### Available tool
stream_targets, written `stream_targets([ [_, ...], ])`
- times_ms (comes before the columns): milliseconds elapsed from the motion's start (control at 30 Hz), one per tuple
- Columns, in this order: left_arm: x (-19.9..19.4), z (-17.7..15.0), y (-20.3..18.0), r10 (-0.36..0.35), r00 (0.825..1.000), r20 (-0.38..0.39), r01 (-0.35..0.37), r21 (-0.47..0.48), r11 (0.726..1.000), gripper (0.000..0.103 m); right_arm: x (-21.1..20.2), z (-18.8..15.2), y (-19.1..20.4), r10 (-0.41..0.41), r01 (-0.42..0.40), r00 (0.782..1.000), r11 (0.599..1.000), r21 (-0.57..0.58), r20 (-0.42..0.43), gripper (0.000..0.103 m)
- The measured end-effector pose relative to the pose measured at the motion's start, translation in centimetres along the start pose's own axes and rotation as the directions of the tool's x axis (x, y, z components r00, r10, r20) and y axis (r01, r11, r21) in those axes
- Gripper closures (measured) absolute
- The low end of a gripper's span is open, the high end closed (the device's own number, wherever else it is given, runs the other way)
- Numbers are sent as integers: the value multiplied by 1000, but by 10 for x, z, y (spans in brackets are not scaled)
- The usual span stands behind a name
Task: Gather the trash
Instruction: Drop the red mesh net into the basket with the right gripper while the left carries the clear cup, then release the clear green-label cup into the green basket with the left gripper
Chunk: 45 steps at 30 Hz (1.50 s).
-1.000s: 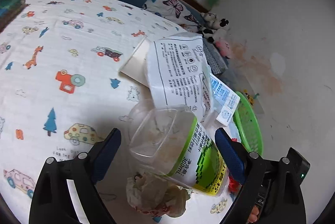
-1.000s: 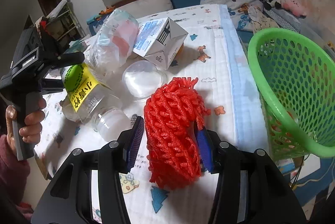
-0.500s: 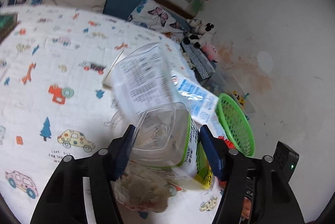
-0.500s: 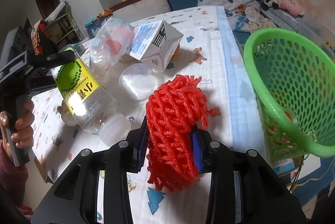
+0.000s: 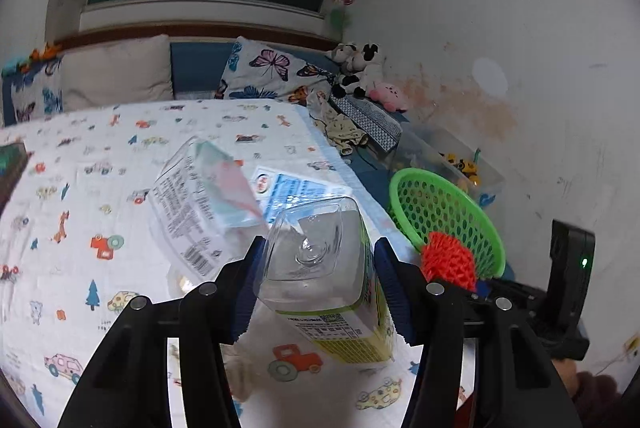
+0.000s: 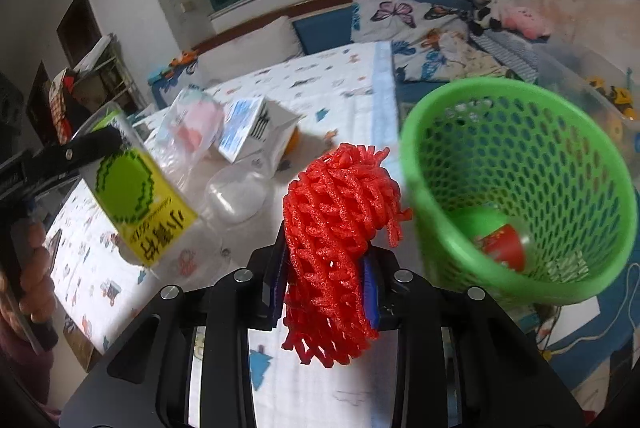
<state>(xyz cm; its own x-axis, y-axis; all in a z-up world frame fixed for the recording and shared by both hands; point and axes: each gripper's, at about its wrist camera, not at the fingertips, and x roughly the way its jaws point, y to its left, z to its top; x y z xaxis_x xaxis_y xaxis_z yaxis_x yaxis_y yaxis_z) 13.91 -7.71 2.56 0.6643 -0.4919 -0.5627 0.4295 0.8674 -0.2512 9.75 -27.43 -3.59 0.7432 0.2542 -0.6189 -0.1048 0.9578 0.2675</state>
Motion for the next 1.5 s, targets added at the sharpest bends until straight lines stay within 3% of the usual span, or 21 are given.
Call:
stream_targets([
  [233,13,0,-23,-53,998,-20,54,44,998,51,-16,2,-16,-34,33,999,999,28,36,72],
  [467,18,8,-40,-56,998,-22,58,75,996,55,-27,8,-34,-64,60,996,997,56,67,72],
  [967,64,77,-93,-160,987,-5,159,130,979,56,-22,27,-120,-267,260,963,954,146,29,68],
  [1033,75,85,-105,-173,985,-2,172,147,974,56,-21,25,-133,-284,278,959,947,160,20,54],
  [1267,120,92,-144,-181,982,-54,188,200,962,56,-25,16,-153,-290,279,957,939,199,24,38],
  [1500,168,78,-171,-134,981,-142,167,246,955,56,-35,8,-161,-288,272,957,936,224,41,31],
])
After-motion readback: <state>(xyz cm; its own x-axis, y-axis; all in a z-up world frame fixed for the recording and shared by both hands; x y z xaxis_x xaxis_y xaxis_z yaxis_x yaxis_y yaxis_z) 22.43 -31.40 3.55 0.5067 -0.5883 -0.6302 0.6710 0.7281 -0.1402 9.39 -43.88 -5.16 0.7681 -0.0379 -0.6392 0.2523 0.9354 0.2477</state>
